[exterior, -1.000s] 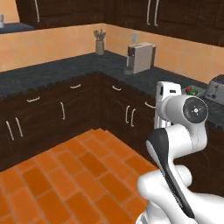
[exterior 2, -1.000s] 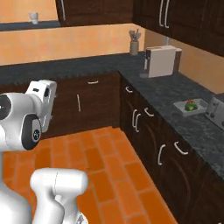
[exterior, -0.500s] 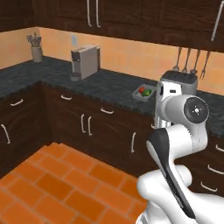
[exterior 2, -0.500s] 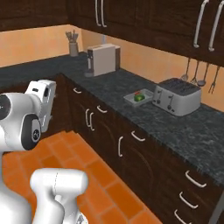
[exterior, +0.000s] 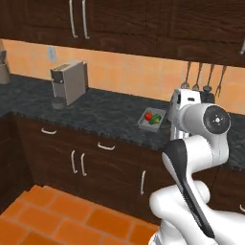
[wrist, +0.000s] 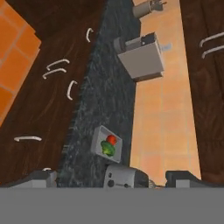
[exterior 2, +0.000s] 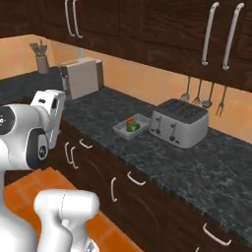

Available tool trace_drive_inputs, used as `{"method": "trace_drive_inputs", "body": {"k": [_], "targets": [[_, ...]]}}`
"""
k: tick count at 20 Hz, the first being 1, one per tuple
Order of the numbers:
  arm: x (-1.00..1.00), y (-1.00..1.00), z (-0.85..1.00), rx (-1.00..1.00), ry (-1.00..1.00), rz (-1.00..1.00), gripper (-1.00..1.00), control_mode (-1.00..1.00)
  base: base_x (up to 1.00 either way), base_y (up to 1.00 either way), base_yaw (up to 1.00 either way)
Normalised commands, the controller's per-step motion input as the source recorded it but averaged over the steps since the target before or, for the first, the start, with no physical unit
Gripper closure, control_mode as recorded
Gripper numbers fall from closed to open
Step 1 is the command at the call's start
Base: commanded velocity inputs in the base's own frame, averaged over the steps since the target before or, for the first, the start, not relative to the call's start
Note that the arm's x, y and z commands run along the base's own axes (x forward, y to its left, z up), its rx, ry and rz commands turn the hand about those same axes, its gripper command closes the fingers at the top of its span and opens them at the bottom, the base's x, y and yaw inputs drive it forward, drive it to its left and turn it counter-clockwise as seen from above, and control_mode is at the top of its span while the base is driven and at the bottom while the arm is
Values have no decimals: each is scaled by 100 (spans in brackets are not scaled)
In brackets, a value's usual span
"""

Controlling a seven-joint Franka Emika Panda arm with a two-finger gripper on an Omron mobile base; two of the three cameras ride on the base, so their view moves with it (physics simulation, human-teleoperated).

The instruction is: Take the meat container that has the chicken drumstick and place it on the second highest rack of the freezer. Then take the vegetable container that has the tomato and broccoli and place it on the highest rack of the freezer.

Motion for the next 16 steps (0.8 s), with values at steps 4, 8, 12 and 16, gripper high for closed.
{"method": "trace_drive_inputs", "body": {"k": [4, 8, 12, 16], "targets": [[0, 0, 0, 0, 0, 0, -100, 100, 70, 51, -49], [0, 0, 0, 0, 0, 0, -100, 100, 47, 45, -49], [0, 0, 0, 0, 0, 0, -100, 100, 58, 34, -49], [0, 0, 0, 0, 0, 0, -100, 100, 51, 26, -47]]}}
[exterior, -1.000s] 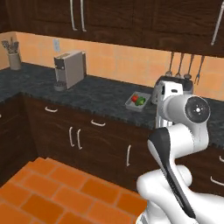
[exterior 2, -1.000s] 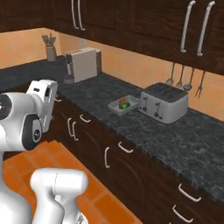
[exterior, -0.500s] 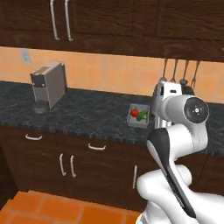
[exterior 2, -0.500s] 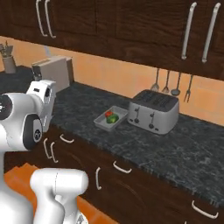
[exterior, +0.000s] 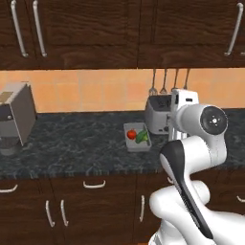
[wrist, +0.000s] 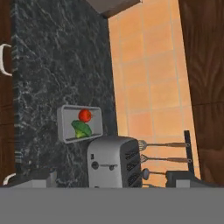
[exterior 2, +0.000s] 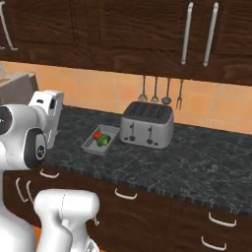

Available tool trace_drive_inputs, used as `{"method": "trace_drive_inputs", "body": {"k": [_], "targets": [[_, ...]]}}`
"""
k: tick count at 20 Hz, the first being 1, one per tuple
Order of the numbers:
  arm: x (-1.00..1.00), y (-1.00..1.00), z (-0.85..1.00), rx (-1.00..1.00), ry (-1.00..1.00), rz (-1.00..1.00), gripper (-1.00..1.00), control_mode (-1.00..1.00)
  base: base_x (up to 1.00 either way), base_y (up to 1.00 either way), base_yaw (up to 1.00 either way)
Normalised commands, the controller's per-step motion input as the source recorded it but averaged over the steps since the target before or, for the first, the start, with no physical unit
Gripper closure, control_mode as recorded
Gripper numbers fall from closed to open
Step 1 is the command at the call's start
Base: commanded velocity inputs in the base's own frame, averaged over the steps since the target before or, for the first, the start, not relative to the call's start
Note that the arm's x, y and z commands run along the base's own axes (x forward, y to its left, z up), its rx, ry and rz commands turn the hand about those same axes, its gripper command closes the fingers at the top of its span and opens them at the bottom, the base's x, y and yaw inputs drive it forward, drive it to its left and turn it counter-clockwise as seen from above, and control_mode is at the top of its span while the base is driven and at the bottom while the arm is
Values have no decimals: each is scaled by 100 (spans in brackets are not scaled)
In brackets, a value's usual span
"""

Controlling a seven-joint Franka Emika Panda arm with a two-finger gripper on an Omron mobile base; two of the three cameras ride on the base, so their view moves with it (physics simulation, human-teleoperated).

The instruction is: Take the meat container that has the chicken drumstick and place it on the second highest rack of the freezer. Then take the vegetable container that has the tomato and broccoli and place it on the highest rack of the freezer.

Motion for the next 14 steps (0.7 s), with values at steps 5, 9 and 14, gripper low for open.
{"method": "trace_drive_inputs", "body": {"k": [5, 9, 14], "targets": [[0, 0, 0, 0, 0, 0, -100, 100, 39, 36, -41], [0, 0, 0, 0, 0, 0, -100, 100, 22, 36, -29], [0, 0, 0, 0, 0, 0, -100, 100, 33, 37, -18]]}}
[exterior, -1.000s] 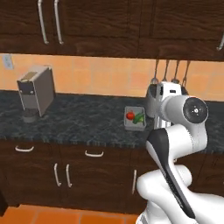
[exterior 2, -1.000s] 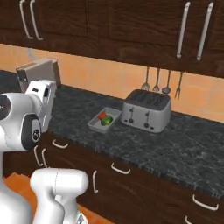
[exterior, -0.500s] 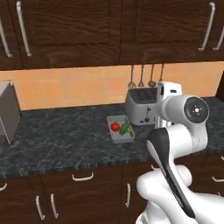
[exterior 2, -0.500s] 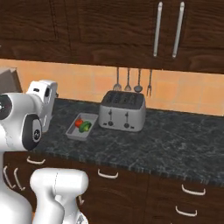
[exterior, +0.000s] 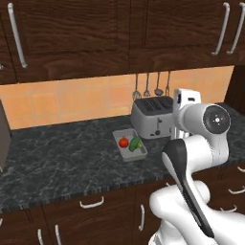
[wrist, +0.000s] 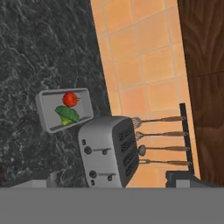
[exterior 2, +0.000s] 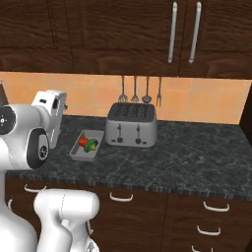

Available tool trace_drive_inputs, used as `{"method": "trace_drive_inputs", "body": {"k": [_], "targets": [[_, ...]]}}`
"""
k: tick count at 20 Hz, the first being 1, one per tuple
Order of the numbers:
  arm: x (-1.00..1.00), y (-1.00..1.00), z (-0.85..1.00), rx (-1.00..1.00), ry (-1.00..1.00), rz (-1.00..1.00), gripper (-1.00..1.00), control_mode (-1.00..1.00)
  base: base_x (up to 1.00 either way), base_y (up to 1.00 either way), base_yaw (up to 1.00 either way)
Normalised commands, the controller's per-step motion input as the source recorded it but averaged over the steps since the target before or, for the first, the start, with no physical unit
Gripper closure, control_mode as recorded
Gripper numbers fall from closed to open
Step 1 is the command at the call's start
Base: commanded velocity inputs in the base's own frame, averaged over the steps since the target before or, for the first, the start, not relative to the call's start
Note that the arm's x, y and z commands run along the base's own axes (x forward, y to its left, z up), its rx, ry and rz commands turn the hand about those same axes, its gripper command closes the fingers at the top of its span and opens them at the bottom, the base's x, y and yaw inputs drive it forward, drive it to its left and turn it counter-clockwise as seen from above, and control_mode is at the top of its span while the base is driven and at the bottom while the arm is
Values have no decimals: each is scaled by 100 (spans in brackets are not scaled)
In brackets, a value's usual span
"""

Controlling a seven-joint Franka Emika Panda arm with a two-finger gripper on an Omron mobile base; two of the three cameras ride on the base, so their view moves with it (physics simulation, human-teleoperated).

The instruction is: Take the meat container that has the chicken drumstick and place it on the second highest rack of the freezer. Then take the vegetable container that has the tomato and broccoli and place it on the highest rack of the freezer.

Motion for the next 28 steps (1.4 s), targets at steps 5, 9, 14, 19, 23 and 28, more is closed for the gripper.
{"method": "trace_drive_inputs", "body": {"k": [5, 9, 14, 19, 23, 28], "targets": [[0, 0, 0, 0, 0, 0, -100, 100, 48, 24, -4], [8, 0, -6, 3, 7, 0, -100, -100, 38, 10, 0], [14, 26, -90, 6, 48, 4, -100, -100, 0, 0, 0], [8, 70, -98, -12, 35, -9, -100, -100, 0, 0, 0], [12, 40, -80, -14, 25, -5, -100, -100, 0, 0, 0], [1, -23, -81, -3, 21, -1, -100, -100, 0, 0, 0]]}}
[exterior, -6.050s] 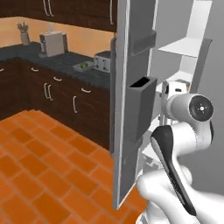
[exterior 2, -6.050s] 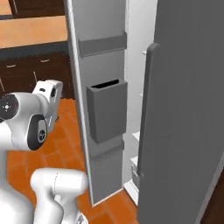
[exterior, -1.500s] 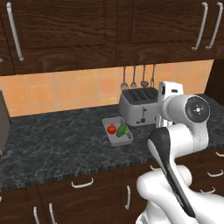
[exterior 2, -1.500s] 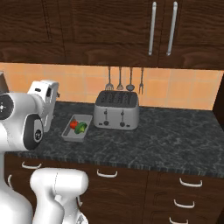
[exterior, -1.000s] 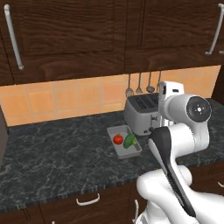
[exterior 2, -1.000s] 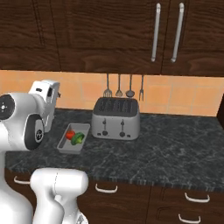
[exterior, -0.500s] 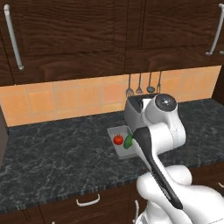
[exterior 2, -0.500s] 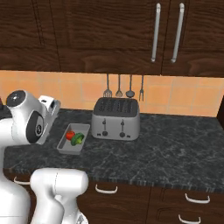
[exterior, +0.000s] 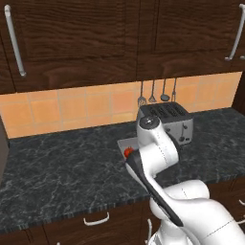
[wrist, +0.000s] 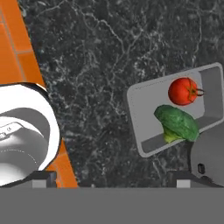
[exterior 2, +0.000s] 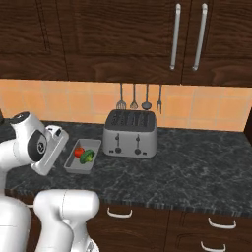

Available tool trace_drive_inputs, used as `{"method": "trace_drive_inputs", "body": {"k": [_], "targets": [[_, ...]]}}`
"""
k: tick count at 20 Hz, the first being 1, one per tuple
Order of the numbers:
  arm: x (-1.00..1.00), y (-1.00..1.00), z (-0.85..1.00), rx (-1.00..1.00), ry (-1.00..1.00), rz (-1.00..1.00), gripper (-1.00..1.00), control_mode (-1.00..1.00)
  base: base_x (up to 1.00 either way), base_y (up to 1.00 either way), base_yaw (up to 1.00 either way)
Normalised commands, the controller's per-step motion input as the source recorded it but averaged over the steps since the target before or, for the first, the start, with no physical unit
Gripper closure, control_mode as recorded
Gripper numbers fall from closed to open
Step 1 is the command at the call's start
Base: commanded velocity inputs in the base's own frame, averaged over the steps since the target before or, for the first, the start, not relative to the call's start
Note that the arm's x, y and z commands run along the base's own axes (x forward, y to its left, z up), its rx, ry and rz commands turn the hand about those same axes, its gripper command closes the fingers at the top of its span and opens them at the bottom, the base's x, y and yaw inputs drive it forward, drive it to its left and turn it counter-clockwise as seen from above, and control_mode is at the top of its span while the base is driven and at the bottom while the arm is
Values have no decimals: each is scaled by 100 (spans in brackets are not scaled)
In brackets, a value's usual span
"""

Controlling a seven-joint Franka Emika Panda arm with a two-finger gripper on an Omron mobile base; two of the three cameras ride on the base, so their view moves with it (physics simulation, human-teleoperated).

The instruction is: Take the meat container that has the chicken drumstick and place it on the second highest rack of the freezer. Then take the vegetable container that has the tomato and broccoli and place it on the highest rack of the freezer.

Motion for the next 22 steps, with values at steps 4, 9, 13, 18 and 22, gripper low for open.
{"method": "trace_drive_inputs", "body": {"k": [4, 9, 13, 18, 22], "targets": [[53, -3, -67, -2, 22, 0, -100, -100, 0, 0, 0], [56, 23, -44, -13, 6, 0, -100, -100, 0, 0, 0], [39, 19, -38, -9, 12, -7, -100, -100, 0, 0, 0], [42, 0, -33, 0, 14, -4, -100, -100, 0, 0, 0], [56, 1, -42, -1, 16, 0, -100, -100, 0, 0, 0]]}}
